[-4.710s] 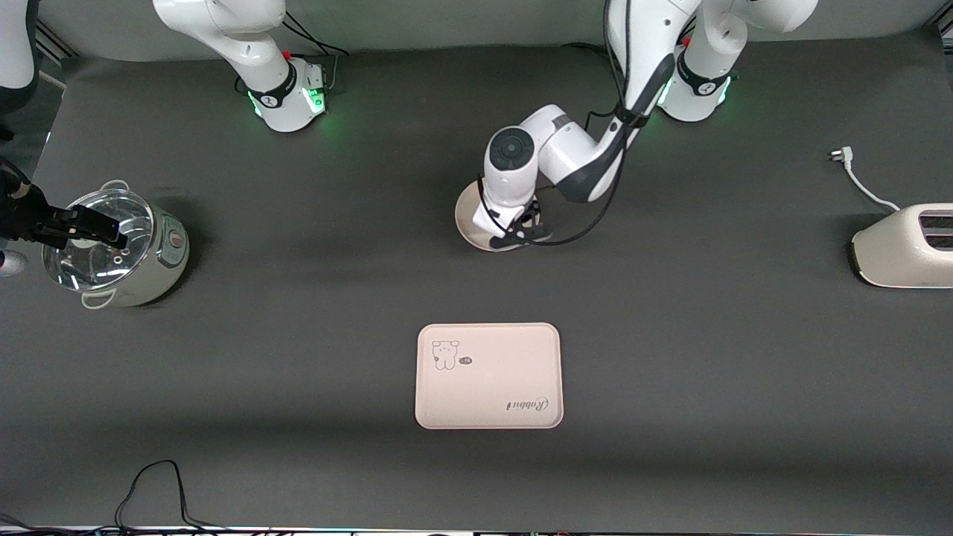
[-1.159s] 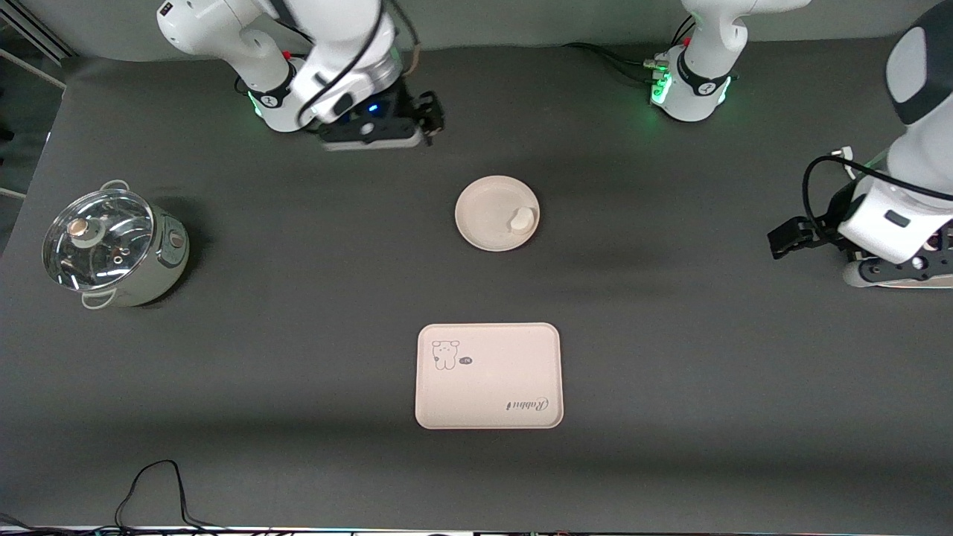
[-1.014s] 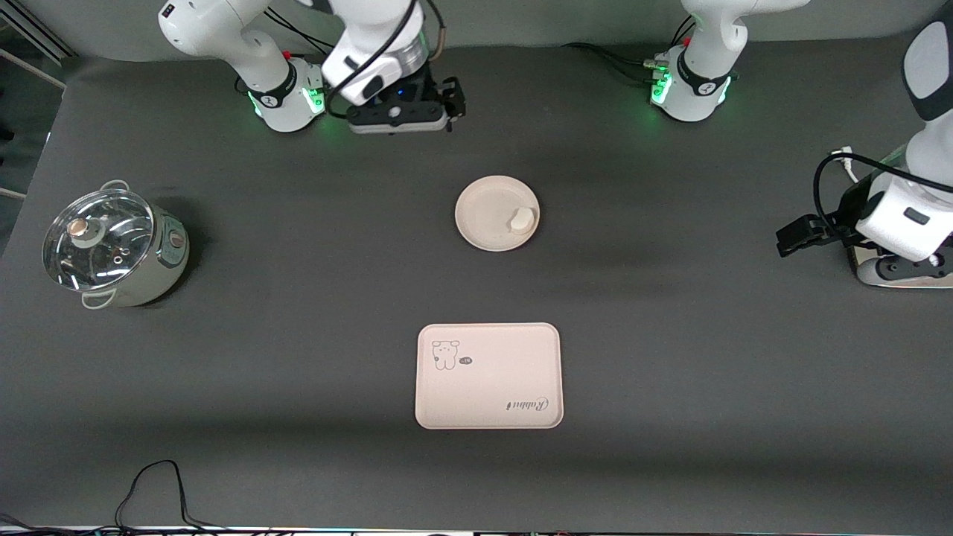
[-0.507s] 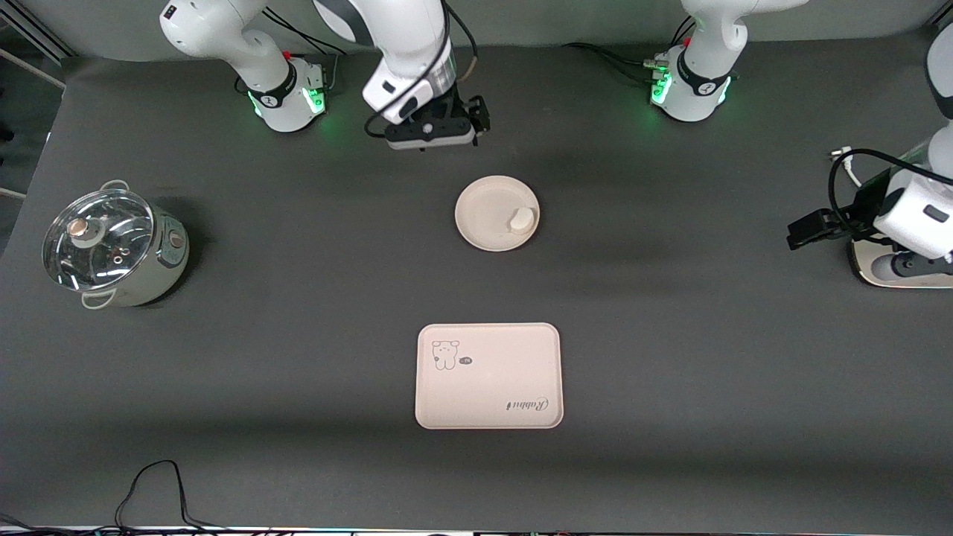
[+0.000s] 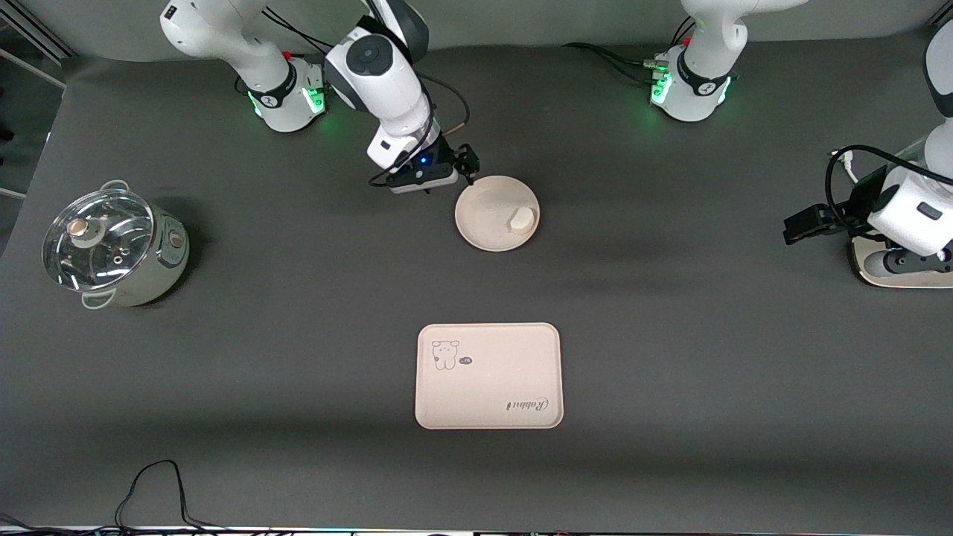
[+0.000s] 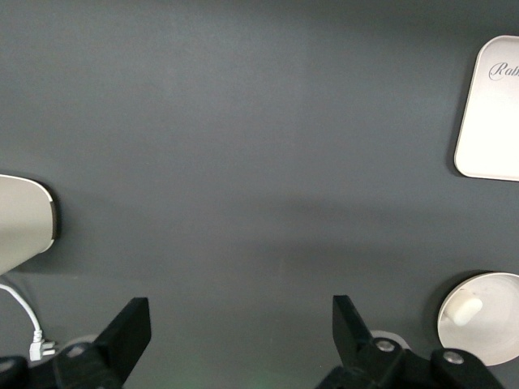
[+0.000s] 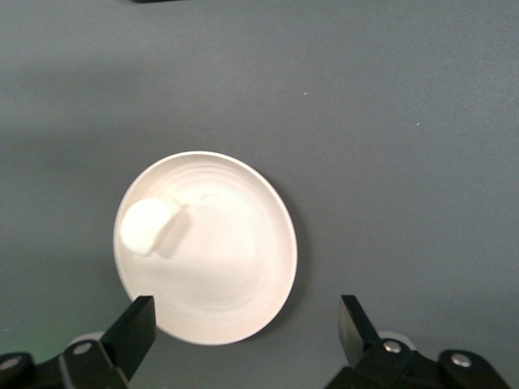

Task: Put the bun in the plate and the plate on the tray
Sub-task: 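Move the right gripper toward the plate rim, then lower the right gripper and pinch the plate rim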

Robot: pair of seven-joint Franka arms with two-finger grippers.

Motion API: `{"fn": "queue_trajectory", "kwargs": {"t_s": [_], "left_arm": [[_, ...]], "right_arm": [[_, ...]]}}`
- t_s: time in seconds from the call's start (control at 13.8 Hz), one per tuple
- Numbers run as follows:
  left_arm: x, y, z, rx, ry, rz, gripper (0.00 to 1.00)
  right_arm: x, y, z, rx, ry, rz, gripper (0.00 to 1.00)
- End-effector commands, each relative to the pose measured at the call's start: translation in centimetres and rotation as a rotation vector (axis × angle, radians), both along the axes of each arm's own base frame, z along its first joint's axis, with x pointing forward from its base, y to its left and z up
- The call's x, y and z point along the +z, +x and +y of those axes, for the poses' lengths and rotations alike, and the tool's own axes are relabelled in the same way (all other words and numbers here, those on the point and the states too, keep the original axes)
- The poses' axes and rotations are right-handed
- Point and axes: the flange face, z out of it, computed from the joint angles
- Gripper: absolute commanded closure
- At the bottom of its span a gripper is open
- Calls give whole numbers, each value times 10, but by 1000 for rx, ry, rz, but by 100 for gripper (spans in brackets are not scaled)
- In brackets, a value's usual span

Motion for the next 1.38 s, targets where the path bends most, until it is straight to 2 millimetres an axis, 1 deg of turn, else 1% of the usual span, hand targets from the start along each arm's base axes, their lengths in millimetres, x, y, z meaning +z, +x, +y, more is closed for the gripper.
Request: {"fn": "queue_trajectory", "kwargs": {"t_s": [0.0, 0.22, 0.29, 0.36, 0.43, 0.58, 0.65, 0.72, 0.8, 0.94, 1.09, 1.16, 1.23, 1.3], "left_arm": [[8, -2, -1, -35, 8, 5, 0], [7, -1, 0, -38, 6, 8, 0], [7, -2, -1, -40, 6, 9, 0], [7, -2, -1, -40, 6, 13, 0], [7, -2, -1, -40, 7, 16, 0], [7, -2, -1, -40, 7, 14, 0], [7, -2, -2, -40, 7, 13, 0], [8, -2, -4, -40, 7, 10, 0], [8, -3, -9, -41, 7, 11, 0], [8, -2, -8, -40, 7, 10, 0], [8, -2, -8, -38, 8, 10, 0], [8, -2, -8, -37, 8, 10, 0], [9, -2, -10, -38, 6, 8, 0], [9, -2, -11, -38, 6, 7, 0]], "right_arm": [[-41, 4, -1, 17, 9, -36, 0], [-89, 13, -3, -10, 20, -89, 0], [-105, 17, -7, -55, 31, -91, 0], [-114, 21, -9, -92, 44, -98, 0], [-120, 21, -9, -95, 39, -93, 0], [-124, 19, -7, -87, 32, -85, 0], [-130, 14, -5, -80, 24, -76, 0], [-133, 10, -3, -71, 22, -71, 0], [-135, 1, 4, -54, 24, -63, 0], [-136, -2, 5, -51, 23, -57, 0], [-141, -6, 4, -48, 8, -40, 0], [-142, -6, 4, -47, 7, -38, 2], [-143, -7, 5, -45, 5, -35, 8], [-143, -7, 5, -48, 6, -34, 12]]}}
